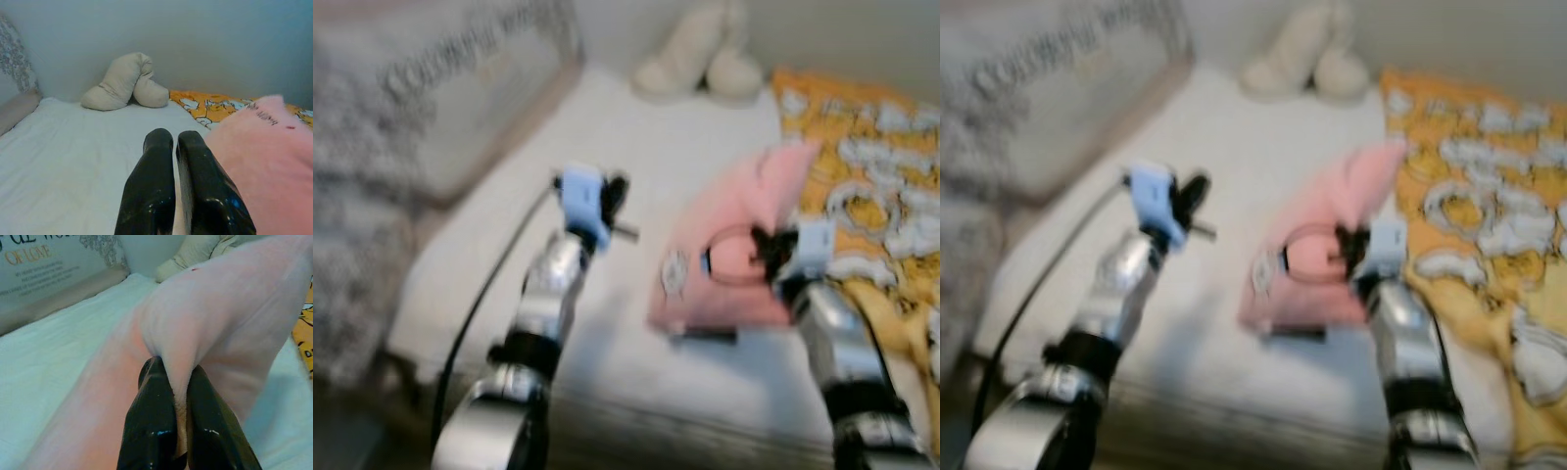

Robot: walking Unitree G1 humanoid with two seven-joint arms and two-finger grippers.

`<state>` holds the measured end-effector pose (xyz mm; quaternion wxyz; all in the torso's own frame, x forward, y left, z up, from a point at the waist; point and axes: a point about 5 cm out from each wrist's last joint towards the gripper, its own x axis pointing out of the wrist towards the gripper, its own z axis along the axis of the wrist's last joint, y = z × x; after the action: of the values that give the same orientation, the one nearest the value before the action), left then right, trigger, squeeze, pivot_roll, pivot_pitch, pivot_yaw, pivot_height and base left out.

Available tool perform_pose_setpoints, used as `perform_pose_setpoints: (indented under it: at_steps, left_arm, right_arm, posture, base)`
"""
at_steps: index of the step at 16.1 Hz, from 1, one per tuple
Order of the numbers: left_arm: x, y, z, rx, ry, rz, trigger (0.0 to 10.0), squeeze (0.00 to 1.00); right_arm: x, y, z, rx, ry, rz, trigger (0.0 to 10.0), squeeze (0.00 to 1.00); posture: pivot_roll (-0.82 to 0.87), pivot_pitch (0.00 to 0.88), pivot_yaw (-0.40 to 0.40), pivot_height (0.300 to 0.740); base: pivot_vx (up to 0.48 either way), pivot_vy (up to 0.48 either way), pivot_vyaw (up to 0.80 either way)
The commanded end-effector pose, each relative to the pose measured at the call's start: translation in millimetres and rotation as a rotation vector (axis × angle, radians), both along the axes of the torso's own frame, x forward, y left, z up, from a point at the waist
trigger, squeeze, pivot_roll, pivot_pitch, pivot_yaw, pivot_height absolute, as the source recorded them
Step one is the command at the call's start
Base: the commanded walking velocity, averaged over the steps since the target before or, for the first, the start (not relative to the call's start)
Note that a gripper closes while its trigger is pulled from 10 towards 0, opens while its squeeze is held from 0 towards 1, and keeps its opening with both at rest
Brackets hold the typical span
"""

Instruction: Clean up the room

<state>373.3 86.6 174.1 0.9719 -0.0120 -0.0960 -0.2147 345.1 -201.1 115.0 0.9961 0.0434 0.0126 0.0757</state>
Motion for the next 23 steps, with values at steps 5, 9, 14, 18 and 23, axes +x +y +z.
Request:
perform_pose_setpoints:
  at_steps: [5,9,14,18,23]
  left_arm:
    - [4.9,-6.9,7,0.030,-0.001,0.010,10.0,0.00]
    - [10.2,3.4,-1,0.034,0.040,0.093,10.0,0.00]
    - [15.2,24.7,5,0.060,0.013,0.195,10.0,0.00]
    - [13.8,24.4,2,0.123,0.001,0.192,10.0,0.00]
    - [10.7,26.2,-5,0.099,0.069,0.108,10.0,1.00]
  right_arm:
    - [9.3,6.8,26,-0.040,-0.085,0.009,10.0,0.00]
    - [62.7,58.6,119,-0.095,-0.218,0.215,10.0,0.00]
    - [65.7,27.4,90,-0.082,-0.072,0.050,10.0,0.00]
    - [22.2,-33.7,-9,-0.113,0.231,-0.162,10.0,0.00]
    - [-31.0,-55.3,-78,-0.051,0.401,-0.362,10.0,0.00]
  posture:
    - [0.12,0.000,0.048,0.740]
    - [0.13,0.000,0.027,0.740]
    - [0.18,0.000,-0.017,0.740]
    - [0.19,0.000,-0.007,0.740]
    - [0.19,0.010,0.026,0.740]
  base:
    - [0.000,0.365,0.09]
    - [0.000,0.000,0.00]
    - [0.000,0.000,0.00]
    - [0.000,0.000,0.00]
    - [0.000,0.000,0.00]
